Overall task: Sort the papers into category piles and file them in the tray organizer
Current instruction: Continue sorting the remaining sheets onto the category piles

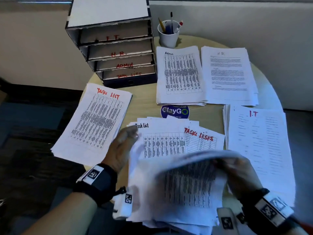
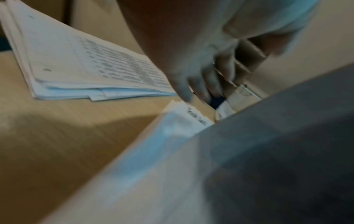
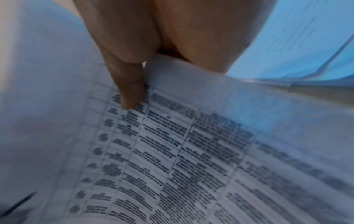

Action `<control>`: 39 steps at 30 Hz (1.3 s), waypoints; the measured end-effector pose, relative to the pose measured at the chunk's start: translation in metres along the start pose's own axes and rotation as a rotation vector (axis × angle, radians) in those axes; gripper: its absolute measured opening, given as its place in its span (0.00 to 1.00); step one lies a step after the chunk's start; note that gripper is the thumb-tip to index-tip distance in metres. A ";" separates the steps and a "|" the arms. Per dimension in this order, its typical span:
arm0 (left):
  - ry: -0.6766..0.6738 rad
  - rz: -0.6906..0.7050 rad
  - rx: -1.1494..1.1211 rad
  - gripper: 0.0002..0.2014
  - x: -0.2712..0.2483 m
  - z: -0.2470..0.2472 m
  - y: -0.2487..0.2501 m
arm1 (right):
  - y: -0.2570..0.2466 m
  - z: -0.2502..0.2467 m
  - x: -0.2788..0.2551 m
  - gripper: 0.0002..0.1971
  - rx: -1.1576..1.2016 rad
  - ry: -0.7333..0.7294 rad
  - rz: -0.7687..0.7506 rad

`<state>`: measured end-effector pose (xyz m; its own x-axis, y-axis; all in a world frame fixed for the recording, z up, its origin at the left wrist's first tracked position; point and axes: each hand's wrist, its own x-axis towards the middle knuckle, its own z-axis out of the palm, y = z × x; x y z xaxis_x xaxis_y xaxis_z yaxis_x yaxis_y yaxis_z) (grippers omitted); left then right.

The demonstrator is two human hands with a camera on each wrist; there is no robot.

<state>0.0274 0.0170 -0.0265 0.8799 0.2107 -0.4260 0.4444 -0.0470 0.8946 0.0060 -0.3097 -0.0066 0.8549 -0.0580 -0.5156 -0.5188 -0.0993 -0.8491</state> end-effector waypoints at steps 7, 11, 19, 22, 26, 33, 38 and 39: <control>-0.290 -0.021 0.179 0.16 -0.030 0.035 0.001 | -0.013 0.020 0.030 0.14 0.303 0.143 -0.077; -0.199 0.095 0.415 0.04 -0.029 0.049 0.013 | -0.026 0.027 0.037 0.24 0.310 0.084 -0.078; -0.132 0.469 1.009 0.07 -0.055 0.052 0.096 | -0.101 0.022 -0.026 0.36 -0.686 0.412 -1.057; -0.156 0.826 1.305 0.07 -0.072 0.069 0.138 | -0.146 0.046 -0.052 0.30 -1.159 0.170 -1.182; -0.060 1.026 1.363 0.07 -0.081 0.077 0.177 | -0.167 0.050 -0.041 0.10 -1.317 0.056 -0.809; 0.636 0.663 0.842 0.40 -0.047 -0.021 0.148 | -0.145 -0.004 -0.019 0.05 -0.503 0.059 -0.499; -0.150 0.022 -0.172 0.39 -0.053 -0.011 0.123 | -0.146 0.005 -0.029 0.09 -0.193 0.035 -0.534; -0.191 0.100 -0.197 0.26 -0.054 -0.006 0.126 | -0.147 0.011 -0.031 0.09 -0.145 0.010 -0.530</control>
<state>0.0350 0.0055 0.1100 0.9418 0.0265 -0.3352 0.3288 0.1359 0.9346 0.0562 -0.2826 0.1332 0.9994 0.0281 -0.0204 -0.0126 -0.2531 -0.9674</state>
